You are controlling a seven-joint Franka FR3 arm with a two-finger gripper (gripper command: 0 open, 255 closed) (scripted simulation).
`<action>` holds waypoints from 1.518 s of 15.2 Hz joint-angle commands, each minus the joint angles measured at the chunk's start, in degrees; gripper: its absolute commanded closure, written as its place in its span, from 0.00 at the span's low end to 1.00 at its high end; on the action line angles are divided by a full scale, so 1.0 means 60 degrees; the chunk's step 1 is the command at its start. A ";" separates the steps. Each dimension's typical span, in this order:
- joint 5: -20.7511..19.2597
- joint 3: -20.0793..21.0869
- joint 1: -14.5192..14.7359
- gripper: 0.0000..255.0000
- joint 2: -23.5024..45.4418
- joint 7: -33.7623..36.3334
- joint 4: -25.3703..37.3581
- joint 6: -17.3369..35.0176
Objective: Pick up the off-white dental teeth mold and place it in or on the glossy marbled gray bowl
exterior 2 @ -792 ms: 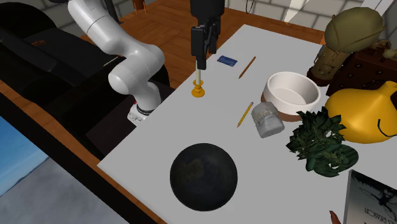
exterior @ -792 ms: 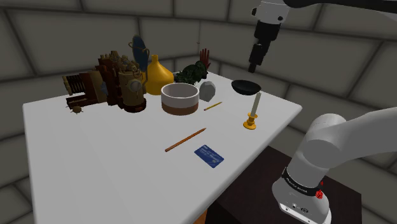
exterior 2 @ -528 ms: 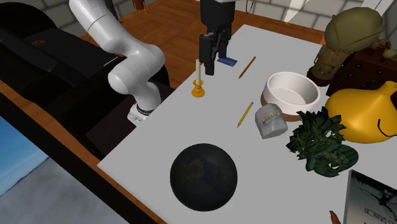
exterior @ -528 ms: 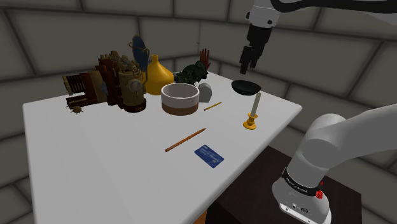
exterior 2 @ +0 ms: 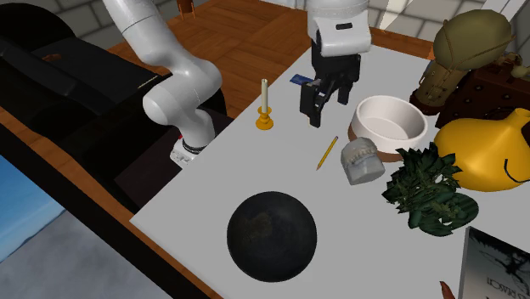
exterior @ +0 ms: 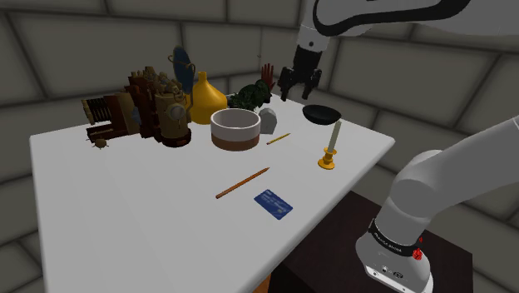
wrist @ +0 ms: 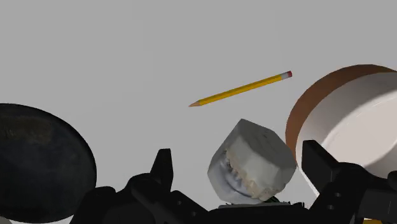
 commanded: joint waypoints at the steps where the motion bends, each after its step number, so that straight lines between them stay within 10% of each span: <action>1: 0.0239 0.0112 -0.0203 0.00 0.0612 0.0823 0.0204 0.0584; 21: 0.0652 0.0368 -0.0551 0.00 0.2212 0.2371 0.0015 0.2742; 22: 0.0652 0.0368 -0.0551 1.00 0.2212 0.2371 0.0015 0.2742; 23: 0.0652 0.0368 -0.0551 1.00 0.2212 0.2371 0.0015 0.2742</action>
